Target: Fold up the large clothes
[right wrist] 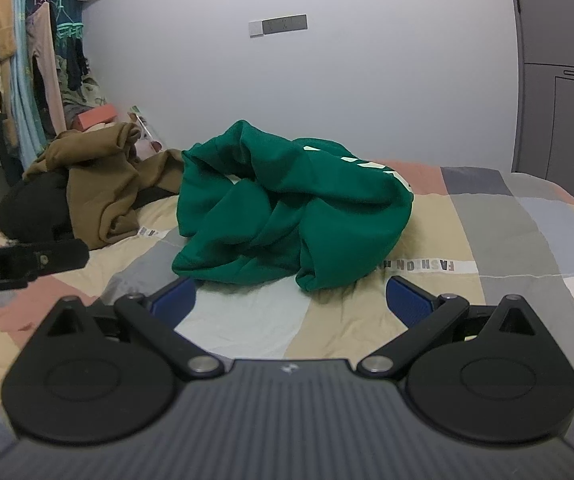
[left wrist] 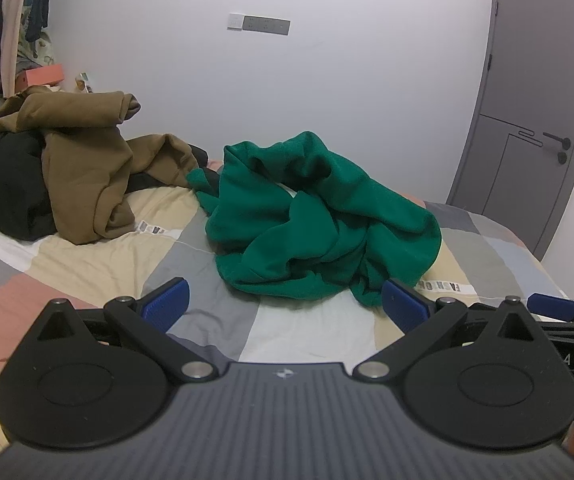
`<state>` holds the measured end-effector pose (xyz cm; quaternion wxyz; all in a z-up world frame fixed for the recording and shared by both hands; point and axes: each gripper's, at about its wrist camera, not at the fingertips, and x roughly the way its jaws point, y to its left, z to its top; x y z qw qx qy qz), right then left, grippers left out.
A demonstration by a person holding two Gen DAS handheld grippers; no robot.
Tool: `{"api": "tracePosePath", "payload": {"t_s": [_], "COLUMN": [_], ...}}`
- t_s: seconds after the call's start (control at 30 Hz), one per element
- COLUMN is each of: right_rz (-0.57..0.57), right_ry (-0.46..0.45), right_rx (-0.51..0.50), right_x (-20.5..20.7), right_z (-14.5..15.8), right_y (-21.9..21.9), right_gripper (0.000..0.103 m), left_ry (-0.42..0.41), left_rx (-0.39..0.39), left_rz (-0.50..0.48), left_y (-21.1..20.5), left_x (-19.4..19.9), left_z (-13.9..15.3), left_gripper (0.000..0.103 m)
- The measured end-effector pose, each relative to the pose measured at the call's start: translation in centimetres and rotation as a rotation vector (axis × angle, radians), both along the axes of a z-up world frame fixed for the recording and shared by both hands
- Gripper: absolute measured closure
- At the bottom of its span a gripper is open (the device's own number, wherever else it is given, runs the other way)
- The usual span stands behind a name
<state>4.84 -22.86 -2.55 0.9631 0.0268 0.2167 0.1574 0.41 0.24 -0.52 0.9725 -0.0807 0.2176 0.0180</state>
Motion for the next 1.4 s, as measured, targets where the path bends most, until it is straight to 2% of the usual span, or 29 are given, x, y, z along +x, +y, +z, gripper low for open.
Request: {"api": "tracePosePath", "payload": {"t_s": [1.4], "right_rz": [-0.008], "right_ry": [0.025], "right_rx": [-0.008], "right_x": [0.54], "right_z": [-0.72], "right_y": [0.38], "right_gripper": [0.0], "left_ry": [-0.003], "left_rx": [-0.001], "left_rz": [0.005], "left_y": [0.01], "left_x": [-0.07], "left_z": [-0.38], "left_gripper": [0.0]}}
